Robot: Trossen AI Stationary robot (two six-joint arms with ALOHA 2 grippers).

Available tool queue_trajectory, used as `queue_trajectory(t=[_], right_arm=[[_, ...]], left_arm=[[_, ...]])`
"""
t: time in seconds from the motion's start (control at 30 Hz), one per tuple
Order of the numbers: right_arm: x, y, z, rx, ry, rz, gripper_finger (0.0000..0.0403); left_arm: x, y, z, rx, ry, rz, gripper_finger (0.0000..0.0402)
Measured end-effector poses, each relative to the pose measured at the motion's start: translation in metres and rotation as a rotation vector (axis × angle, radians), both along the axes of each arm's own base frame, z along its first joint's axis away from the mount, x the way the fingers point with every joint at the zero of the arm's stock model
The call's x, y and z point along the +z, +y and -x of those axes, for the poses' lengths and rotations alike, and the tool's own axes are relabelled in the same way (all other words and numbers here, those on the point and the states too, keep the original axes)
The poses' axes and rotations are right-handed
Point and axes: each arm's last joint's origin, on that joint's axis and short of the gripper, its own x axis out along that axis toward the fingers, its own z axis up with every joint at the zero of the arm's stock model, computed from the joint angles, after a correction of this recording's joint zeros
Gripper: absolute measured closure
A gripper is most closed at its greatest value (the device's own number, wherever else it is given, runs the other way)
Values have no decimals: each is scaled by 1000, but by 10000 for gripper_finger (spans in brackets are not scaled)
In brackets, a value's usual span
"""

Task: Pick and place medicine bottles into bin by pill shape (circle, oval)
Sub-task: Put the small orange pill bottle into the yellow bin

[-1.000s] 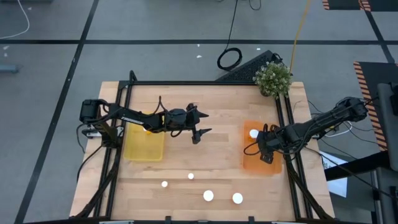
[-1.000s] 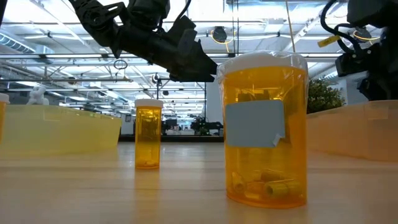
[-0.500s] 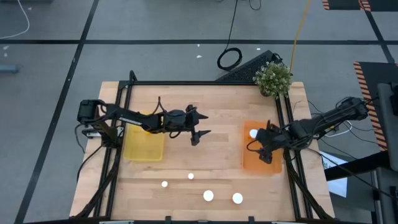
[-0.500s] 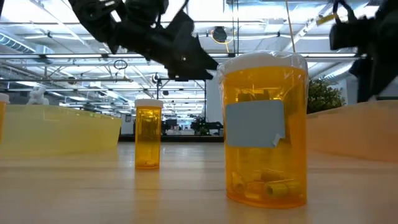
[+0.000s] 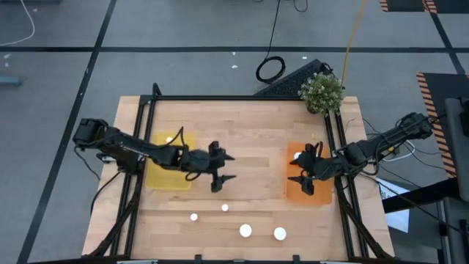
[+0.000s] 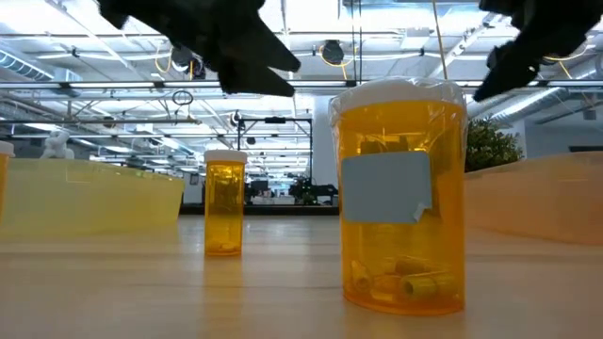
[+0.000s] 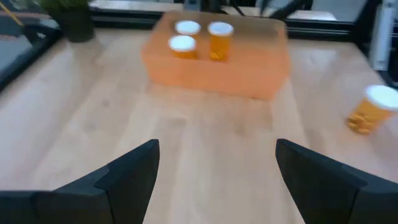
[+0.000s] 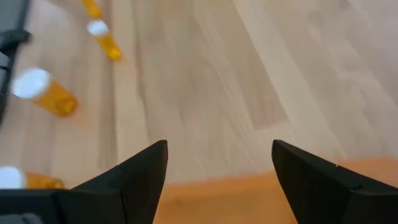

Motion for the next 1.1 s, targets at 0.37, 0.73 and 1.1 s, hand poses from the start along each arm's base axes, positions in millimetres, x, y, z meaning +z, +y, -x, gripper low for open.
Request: queue_trajectory(t=[0.37, 0.73, 1.1], right_arm=[[19, 5, -15, 90, -242, 105, 122], [7, 6, -16, 109, -249, 122, 122], [7, 6, -16, 110, -252, 122, 122]], left_arm=[[-3, -63, 20, -86, 144, 117, 76], [24, -108, 0, -134, 344, 31, 76], [-7, -128, -37, -183, 598, -8, 76]])
